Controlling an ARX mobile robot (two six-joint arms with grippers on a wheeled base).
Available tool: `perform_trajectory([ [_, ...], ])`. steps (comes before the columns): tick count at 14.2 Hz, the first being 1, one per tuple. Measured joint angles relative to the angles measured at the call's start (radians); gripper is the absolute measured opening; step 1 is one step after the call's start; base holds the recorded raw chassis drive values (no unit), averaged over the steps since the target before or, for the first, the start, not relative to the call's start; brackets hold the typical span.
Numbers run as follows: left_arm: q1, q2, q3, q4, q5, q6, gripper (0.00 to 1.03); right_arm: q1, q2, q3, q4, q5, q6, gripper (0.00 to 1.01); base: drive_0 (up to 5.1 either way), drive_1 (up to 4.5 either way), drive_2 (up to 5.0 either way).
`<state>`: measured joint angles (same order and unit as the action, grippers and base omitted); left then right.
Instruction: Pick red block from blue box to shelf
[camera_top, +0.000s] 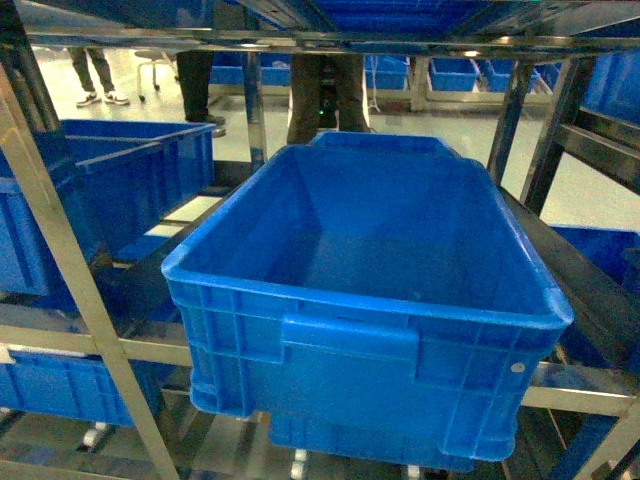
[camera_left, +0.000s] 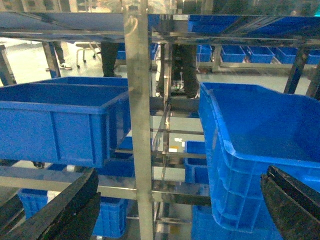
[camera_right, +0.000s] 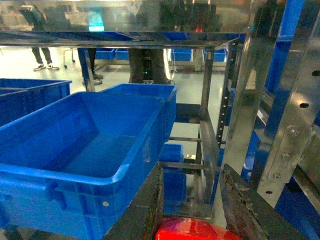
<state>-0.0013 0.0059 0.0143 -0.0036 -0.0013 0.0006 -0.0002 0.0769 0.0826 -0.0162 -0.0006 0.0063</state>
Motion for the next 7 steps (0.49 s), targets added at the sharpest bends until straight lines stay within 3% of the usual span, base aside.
perform_trajectory([
  [7, 0.0, 0.0, 0.0, 0.0, 0.0, 0.0, 0.98, 0.0, 0.0, 0.0, 0.001, 0.0, 0.0, 0.28, 0.0, 0.0, 0.0],
])
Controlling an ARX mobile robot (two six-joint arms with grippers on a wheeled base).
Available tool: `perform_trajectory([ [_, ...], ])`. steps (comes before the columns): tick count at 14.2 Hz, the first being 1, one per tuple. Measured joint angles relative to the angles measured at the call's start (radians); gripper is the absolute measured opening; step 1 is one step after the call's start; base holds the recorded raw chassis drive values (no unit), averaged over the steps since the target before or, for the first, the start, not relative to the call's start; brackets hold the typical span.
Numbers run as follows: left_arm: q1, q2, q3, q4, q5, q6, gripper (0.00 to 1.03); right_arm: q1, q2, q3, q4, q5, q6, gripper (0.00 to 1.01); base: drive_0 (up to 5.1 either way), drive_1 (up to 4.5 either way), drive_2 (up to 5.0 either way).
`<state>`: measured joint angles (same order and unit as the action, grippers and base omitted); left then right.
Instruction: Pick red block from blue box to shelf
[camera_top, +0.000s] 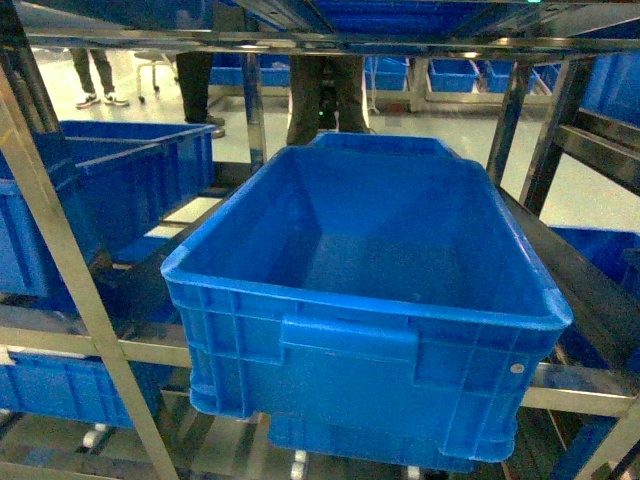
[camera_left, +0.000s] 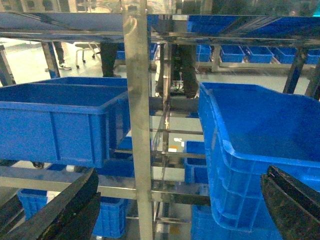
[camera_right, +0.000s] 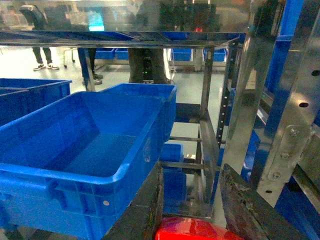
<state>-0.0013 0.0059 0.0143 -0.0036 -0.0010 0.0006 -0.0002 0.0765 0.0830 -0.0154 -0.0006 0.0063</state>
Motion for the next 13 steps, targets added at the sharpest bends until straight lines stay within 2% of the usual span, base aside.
perform_trajectory([
  [8, 0.0, 0.0, 0.0, 0.0, 0.0, 0.0, 0.98, 0.0, 0.0, 0.0, 0.0, 0.0, 0.0, 0.28, 0.0, 0.0, 0.0],
  [11, 0.0, 0.0, 0.0, 0.001, 0.0, 0.0, 0.98, 0.0, 0.0, 0.0, 0.001, 0.0, 0.0, 0.28, 0.0, 4.29, -4.3],
  [13, 0.0, 0.0, 0.0, 0.003, 0.0, 0.0, 0.98, 0.0, 0.0, 0.0, 0.002, 0.0, 0.0, 0.28, 0.0, 0.0, 0.0],
])
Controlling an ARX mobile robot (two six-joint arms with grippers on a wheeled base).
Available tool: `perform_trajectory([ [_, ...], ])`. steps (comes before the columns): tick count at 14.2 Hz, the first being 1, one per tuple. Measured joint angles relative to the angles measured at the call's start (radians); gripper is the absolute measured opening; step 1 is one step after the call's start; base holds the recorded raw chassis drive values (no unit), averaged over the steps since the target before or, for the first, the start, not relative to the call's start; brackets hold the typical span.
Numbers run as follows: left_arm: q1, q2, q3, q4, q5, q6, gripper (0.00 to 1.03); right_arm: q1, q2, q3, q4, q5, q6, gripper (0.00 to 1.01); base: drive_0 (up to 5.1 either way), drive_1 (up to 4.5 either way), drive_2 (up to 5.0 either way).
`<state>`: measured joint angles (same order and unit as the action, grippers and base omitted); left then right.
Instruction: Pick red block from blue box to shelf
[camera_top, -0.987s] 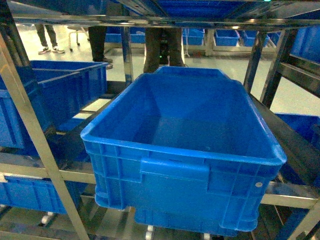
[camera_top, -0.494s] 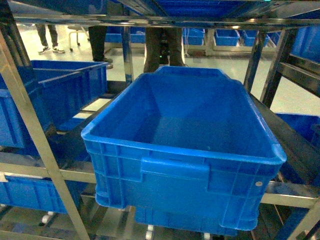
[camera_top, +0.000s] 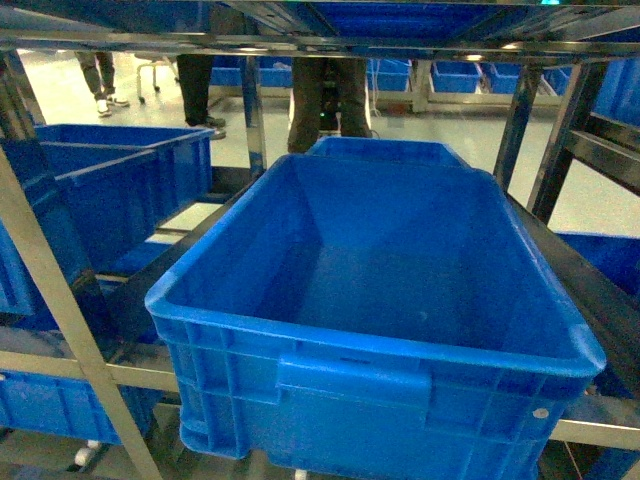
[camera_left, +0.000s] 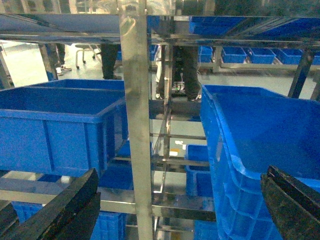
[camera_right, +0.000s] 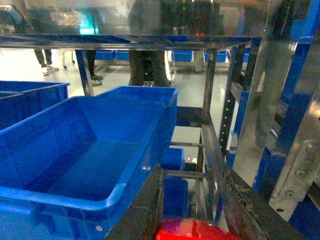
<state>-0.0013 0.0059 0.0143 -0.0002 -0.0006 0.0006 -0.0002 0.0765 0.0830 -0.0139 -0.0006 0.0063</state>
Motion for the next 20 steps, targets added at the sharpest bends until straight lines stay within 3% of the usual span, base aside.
perform_trajectory([
  [20, 0.0, 0.0, 0.0, -0.004, 0.0, 0.0, 0.98, 0.0, 0.0, 0.0, -0.002, 0.0, 0.0, 0.28, 0.0, 0.0, 0.0],
])
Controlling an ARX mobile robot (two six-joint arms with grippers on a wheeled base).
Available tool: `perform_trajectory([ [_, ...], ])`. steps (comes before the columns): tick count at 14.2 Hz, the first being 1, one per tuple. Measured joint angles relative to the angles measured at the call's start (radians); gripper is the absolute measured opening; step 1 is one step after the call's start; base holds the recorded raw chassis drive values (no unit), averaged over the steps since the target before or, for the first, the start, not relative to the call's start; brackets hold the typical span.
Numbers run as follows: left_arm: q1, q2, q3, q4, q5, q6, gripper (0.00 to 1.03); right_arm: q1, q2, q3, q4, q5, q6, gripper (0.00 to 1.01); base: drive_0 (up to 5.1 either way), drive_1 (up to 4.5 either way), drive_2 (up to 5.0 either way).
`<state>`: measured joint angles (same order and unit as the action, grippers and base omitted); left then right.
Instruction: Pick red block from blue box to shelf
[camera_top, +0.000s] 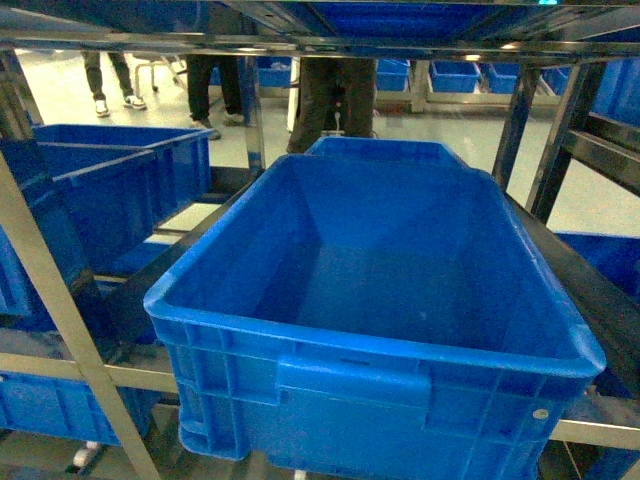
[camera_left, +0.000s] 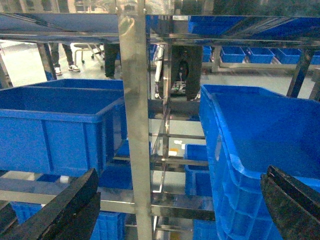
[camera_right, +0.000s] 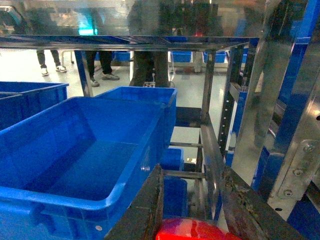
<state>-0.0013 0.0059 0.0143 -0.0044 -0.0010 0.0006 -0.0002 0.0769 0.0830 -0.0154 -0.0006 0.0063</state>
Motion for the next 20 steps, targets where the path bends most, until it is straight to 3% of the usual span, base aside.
perform_trajectory([
  [20, 0.0, 0.0, 0.0, 0.0, 0.0, 0.0, 0.98, 0.0, 0.0, 0.0, 0.0, 0.0, 0.0, 0.28, 0.0, 0.0, 0.0],
])
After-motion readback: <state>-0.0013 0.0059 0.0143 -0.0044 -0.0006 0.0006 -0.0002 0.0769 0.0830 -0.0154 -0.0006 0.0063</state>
